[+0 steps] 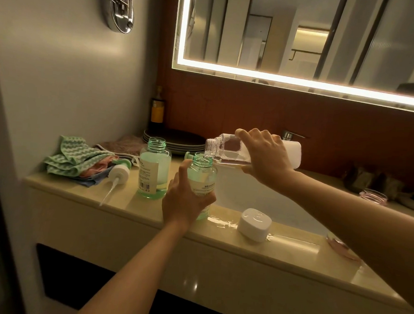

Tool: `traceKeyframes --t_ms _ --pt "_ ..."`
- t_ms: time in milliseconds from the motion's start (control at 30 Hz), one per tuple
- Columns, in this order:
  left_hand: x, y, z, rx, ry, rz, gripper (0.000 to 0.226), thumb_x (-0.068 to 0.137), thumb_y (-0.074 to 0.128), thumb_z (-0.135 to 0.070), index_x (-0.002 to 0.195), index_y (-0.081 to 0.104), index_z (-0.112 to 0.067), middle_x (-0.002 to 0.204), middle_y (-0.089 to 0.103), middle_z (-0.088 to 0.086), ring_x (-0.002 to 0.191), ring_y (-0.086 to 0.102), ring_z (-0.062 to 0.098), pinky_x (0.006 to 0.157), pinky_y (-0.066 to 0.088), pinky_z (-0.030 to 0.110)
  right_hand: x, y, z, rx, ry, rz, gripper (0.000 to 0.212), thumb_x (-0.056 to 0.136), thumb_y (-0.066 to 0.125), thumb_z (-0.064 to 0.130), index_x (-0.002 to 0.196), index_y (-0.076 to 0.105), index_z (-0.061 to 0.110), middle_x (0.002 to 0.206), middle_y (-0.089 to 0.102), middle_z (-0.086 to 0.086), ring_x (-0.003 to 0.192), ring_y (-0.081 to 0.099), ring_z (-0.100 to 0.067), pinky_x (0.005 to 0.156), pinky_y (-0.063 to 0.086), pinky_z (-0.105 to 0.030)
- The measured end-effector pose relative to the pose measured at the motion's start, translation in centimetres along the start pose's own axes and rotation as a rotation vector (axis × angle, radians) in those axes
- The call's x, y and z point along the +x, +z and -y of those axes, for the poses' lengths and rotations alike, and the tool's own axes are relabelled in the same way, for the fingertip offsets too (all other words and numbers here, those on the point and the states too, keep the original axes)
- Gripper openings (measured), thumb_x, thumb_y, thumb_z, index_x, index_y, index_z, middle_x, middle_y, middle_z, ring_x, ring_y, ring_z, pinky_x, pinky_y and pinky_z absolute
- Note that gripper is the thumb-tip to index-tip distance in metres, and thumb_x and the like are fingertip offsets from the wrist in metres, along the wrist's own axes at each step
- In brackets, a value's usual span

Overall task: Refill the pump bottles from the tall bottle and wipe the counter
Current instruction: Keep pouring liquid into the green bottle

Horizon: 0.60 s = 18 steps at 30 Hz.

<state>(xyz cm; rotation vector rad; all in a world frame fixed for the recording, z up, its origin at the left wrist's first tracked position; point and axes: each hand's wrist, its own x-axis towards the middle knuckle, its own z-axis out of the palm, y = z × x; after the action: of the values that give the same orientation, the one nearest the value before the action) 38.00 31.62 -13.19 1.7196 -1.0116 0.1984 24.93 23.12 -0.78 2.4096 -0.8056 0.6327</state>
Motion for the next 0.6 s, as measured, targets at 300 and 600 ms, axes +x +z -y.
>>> traceKeyframes --t_ms 300,600 --pt "-0.11 -0.11 -0.13 0.009 -0.004 0.001 0.094 0.065 0.078 -0.039 0.138 0.021 -0.022 0.131 0.049 0.007 0.112 0.051 0.025 0.081 0.048 0.036 0.08 0.04 -0.04 -0.013 -0.008 -0.009 0.069 0.081 0.067 0.026 0.138 0.03 0.02 0.128 0.048 -0.008 0.114 0.046 -0.027 0.097 0.035 -0.039" --pt "-0.05 -0.11 -0.11 0.011 -0.013 0.005 0.094 0.064 0.078 -0.039 0.138 0.021 -0.022 0.131 0.049 0.007 0.113 0.049 0.025 0.08 0.047 0.036 0.12 0.15 -0.05 -0.013 -0.005 -0.009 0.068 0.081 0.067 0.027 0.138 0.03 0.02 0.128 0.048 -0.008 0.114 0.046 -0.027 0.097 0.035 -0.039"
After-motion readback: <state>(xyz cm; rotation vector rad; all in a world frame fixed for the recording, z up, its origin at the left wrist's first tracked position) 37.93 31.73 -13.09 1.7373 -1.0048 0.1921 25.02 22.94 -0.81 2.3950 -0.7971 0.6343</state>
